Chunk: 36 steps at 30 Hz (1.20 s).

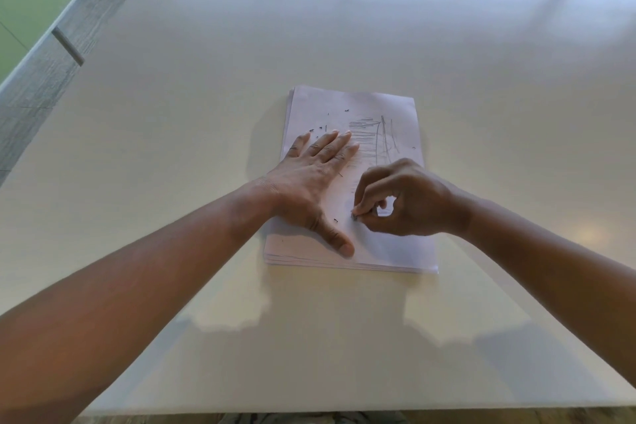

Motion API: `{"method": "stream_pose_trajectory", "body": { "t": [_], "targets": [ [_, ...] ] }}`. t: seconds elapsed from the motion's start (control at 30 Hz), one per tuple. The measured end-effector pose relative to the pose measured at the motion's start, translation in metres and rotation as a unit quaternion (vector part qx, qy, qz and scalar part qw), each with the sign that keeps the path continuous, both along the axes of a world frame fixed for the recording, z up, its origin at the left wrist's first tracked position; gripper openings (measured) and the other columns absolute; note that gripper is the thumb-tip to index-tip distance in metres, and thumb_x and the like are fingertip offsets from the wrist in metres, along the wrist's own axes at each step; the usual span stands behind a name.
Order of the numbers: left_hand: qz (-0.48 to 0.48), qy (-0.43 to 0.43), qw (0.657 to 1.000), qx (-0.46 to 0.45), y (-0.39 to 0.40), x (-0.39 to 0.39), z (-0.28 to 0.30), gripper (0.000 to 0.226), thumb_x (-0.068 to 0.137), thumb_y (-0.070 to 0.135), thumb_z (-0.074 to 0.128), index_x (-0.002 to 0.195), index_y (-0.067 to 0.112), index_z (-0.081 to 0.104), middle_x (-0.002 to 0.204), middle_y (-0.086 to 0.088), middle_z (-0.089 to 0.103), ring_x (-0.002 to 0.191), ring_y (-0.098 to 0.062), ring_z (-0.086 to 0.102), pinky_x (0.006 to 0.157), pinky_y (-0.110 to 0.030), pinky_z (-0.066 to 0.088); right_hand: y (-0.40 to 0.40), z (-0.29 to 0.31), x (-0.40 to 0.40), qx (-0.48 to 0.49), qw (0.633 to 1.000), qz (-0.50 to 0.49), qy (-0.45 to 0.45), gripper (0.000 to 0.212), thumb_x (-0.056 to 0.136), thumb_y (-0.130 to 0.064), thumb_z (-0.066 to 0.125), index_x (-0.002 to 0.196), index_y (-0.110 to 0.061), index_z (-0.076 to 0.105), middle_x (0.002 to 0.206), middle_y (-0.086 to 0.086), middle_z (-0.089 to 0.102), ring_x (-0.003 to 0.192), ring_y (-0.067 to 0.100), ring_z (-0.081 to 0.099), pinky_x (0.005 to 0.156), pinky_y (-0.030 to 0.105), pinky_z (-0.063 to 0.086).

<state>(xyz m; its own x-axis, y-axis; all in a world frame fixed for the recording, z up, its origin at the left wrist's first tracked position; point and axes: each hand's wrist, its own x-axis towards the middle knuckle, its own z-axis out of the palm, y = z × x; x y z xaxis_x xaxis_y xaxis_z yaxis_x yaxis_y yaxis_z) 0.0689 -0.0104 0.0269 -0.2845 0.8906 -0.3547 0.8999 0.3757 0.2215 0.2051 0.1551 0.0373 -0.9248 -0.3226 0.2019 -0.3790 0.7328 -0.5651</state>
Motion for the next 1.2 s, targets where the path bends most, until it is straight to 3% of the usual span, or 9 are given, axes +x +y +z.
{"method": "stream_pose_trajectory", "body": {
  "t": [0.13,0.33,0.53,0.7,0.87,1.03,1.2],
  "targets": [
    [0.001,-0.007,1.000,-0.003,0.001,0.000,0.000,0.165,0.044,0.096,0.067,0.160,0.024,-0.024,0.166,0.005,-0.032,0.148,-0.009,-0.038,0.121,-0.046,-0.025,0.008,-0.002,-0.001,-0.019,0.997,-0.068,0.021,0.005,0.074,-0.003,0.081,0.073,-0.006,0.076,0.074,0.001,0.069,0.061,-0.004,0.054,0.064,0.012,0.043],
    [0.000,-0.003,1.000,-0.006,-0.001,-0.001,0.000,0.165,0.045,0.096,0.068,0.160,0.023,-0.024,0.166,0.004,-0.033,0.148,-0.009,-0.038,0.122,-0.045,-0.024,0.000,-0.001,0.006,-0.015,0.999,-0.034,-0.009,0.008,0.074,-0.002,0.081,0.075,-0.009,0.077,0.076,0.000,0.070,0.059,0.000,0.054,0.064,0.010,0.043],
    [-0.002,-0.012,1.000,-0.005,0.000,-0.002,0.001,0.166,0.040,0.099,0.061,0.160,0.023,-0.024,0.166,0.004,-0.032,0.148,-0.009,-0.039,0.122,-0.046,-0.024,0.016,-0.003,0.002,-0.025,0.991,-0.128,-0.003,0.008,0.072,-0.003,0.084,0.075,-0.008,0.078,0.075,-0.002,0.071,0.059,0.000,0.058,0.063,0.013,0.047],
    [-0.008,-0.010,1.000,-0.003,0.001,-0.003,0.000,0.166,0.038,0.101,0.057,0.161,0.023,-0.023,0.167,0.005,-0.031,0.148,-0.009,-0.038,0.122,-0.046,-0.023,0.013,-0.002,0.001,-0.028,0.987,-0.158,-0.019,0.008,0.072,-0.003,0.082,0.074,-0.010,0.079,0.073,-0.002,0.071,0.060,0.010,0.061,0.061,0.016,0.049],
    [-0.021,0.003,0.999,0.049,0.004,0.002,-0.006,0.161,0.041,0.107,0.051,0.164,0.025,-0.010,0.169,0.004,-0.026,0.146,-0.012,-0.042,0.121,-0.053,-0.023,0.009,-0.004,0.005,-0.028,0.983,-0.182,-0.009,0.006,0.073,-0.005,0.080,0.075,-0.010,0.079,0.072,-0.003,0.069,0.060,0.010,0.059,0.062,0.022,0.051],
    [-0.062,-0.008,0.991,0.120,0.017,0.014,-0.008,0.149,0.047,0.107,0.044,0.166,0.028,0.001,0.173,0.006,-0.011,0.151,-0.013,-0.033,0.122,-0.054,-0.022,0.007,-0.004,0.007,-0.021,0.983,-0.184,0.000,0.005,0.075,-0.004,0.079,0.074,-0.009,0.078,0.075,-0.002,0.070,0.064,0.012,0.059,0.062,0.022,0.052],
    [-0.081,0.019,0.988,0.131,0.021,0.013,-0.016,0.139,0.055,0.107,0.042,0.165,0.032,0.002,0.173,0.010,0.000,0.158,-0.014,-0.013,0.123,-0.057,-0.017,0.003,-0.006,0.012,-0.022,0.981,-0.193,0.027,0.005,0.074,-0.003,0.078,0.075,-0.008,0.078,0.075,0.001,0.070,0.062,0.013,0.058,0.062,0.025,0.051]
  ]
}}
